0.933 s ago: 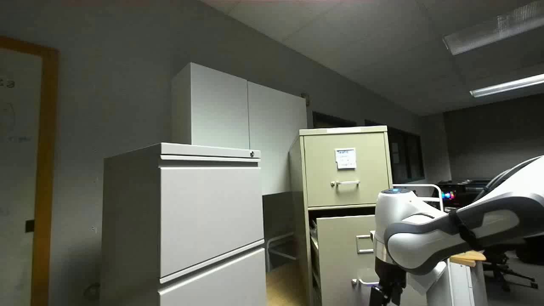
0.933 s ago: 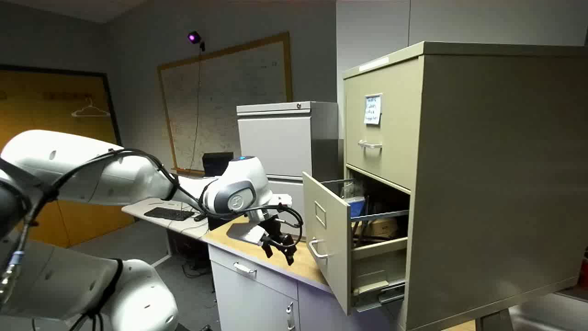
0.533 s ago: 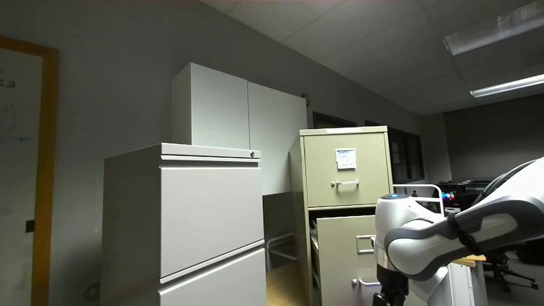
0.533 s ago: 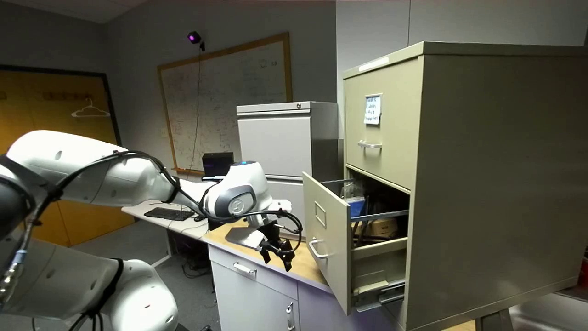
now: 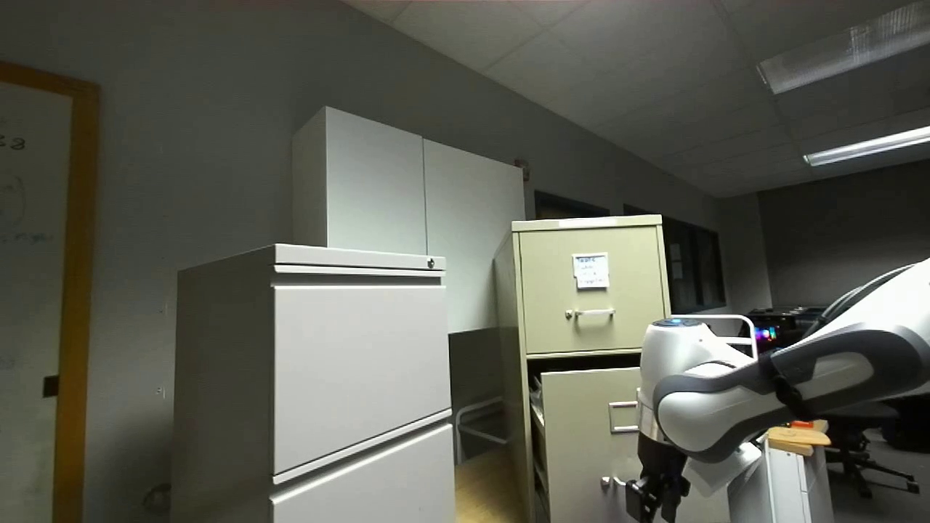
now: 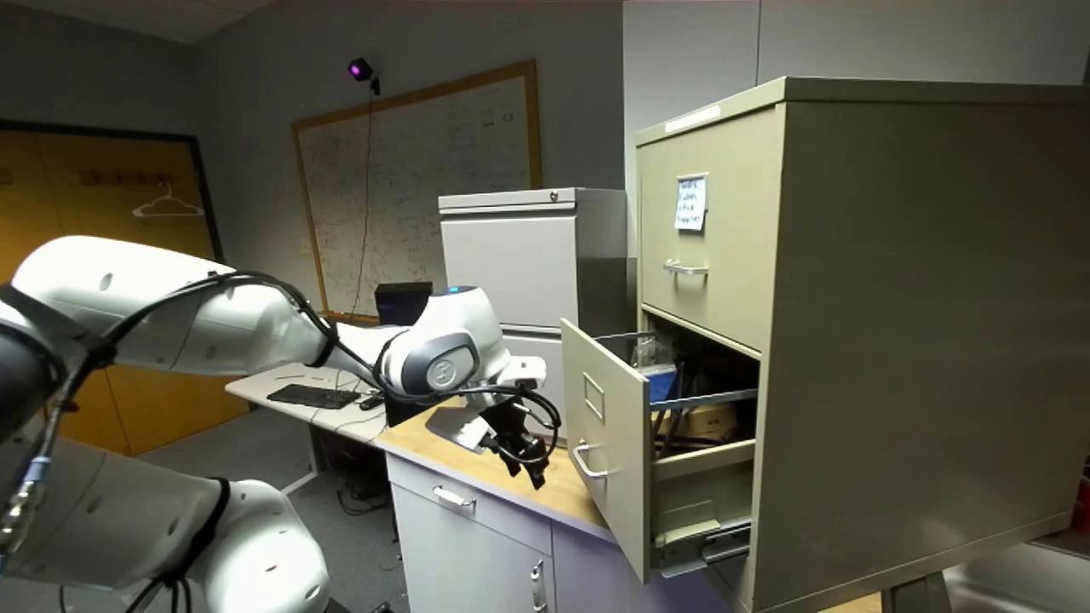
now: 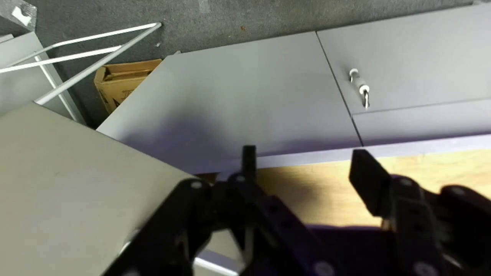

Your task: Close the bottom drawer of the file cabinet

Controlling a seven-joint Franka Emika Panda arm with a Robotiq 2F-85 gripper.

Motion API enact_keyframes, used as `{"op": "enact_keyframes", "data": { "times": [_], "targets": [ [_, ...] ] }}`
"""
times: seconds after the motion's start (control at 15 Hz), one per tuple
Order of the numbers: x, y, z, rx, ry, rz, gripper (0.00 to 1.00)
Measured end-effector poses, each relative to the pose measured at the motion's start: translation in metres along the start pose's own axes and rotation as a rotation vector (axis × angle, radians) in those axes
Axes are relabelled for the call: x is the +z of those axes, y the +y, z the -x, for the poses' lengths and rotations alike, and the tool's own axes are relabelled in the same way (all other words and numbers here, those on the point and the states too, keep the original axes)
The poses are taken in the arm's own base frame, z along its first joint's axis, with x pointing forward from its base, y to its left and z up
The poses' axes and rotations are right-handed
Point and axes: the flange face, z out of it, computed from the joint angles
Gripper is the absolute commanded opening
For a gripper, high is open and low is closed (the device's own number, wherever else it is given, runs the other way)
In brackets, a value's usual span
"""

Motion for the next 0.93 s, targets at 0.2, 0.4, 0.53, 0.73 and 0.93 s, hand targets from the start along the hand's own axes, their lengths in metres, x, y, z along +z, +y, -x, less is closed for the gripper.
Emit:
{"op": "enact_keyframes", "data": {
  "times": [0.2,0.4,0.53,0.73,0.93],
  "targets": [
    [-0.014,0.01,-0.011,0.138,0.093,0.0,0.13],
    [-0.027,0.026,-0.018,0.28,0.178,0.005,0.0],
    [-0.034,0.041,-0.021,0.382,0.229,0.013,0.0],
    [-0.04,0.066,-0.019,0.534,0.291,0.035,0.0],
    [-0.047,0.09,-0.015,0.685,0.352,0.06,0.01]
  ]
}}
